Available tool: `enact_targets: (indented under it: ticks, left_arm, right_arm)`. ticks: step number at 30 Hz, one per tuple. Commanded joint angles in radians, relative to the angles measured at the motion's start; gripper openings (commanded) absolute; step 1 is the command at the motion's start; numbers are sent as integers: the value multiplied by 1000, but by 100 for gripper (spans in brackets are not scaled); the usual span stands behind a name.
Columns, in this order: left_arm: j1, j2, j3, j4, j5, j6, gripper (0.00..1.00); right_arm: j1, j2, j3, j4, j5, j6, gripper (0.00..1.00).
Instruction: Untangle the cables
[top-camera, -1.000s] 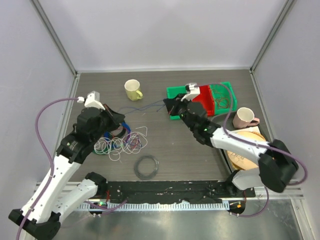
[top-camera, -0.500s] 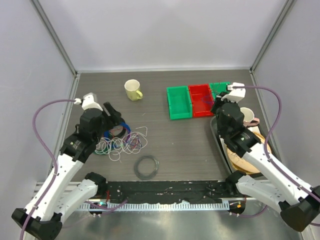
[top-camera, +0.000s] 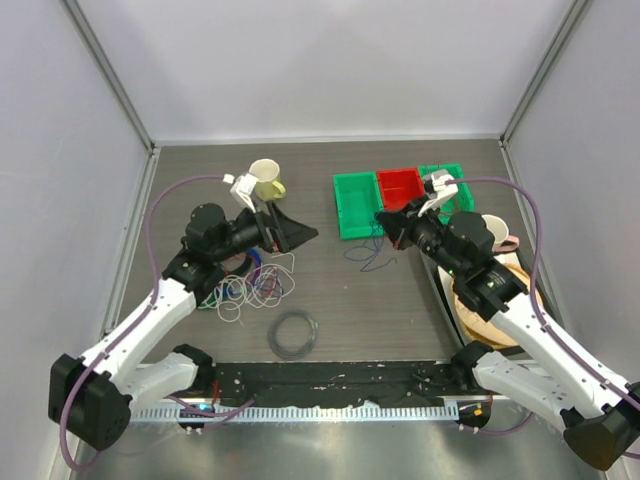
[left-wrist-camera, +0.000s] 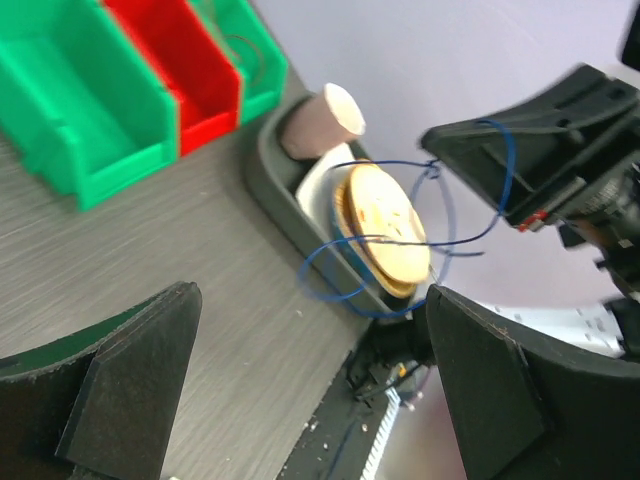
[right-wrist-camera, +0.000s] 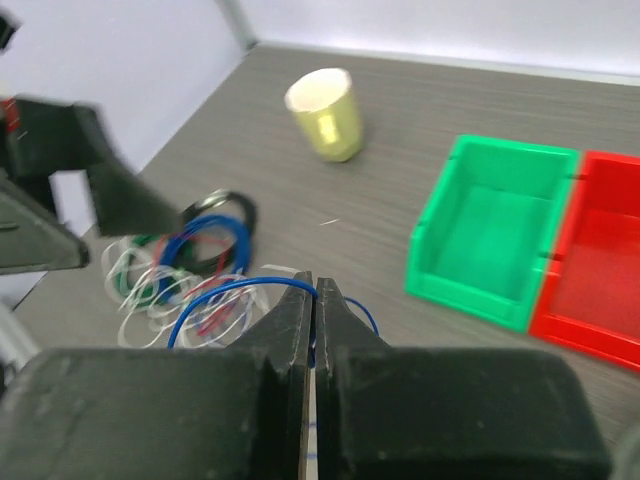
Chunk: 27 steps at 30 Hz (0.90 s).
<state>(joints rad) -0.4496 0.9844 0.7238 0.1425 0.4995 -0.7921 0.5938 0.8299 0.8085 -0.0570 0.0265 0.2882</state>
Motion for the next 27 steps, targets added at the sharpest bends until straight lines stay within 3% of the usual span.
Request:
enact_targets:
  ticks: [1, 7, 13, 20, 27]
  left_arm:
    - [-70, 65, 114, 187, 177, 20, 100]
    - [-143, 181, 224, 109, 110, 99, 100]
    - [-143, 214, 167, 120, 103, 188, 100]
    - [-144, 203, 80, 270, 298, 244, 100]
    - [-196, 241, 111, 289, 304, 261, 93]
  right_arm:
    - [6, 23, 4, 80, -301, 16, 1]
    - [9, 14, -55, 224, -445, -17, 1]
    - [11, -31, -58, 258, -477, 3, 1]
    - [11, -52, -45, 264, -543, 60, 1]
    - [9, -32, -29, 299, -563, 98, 1]
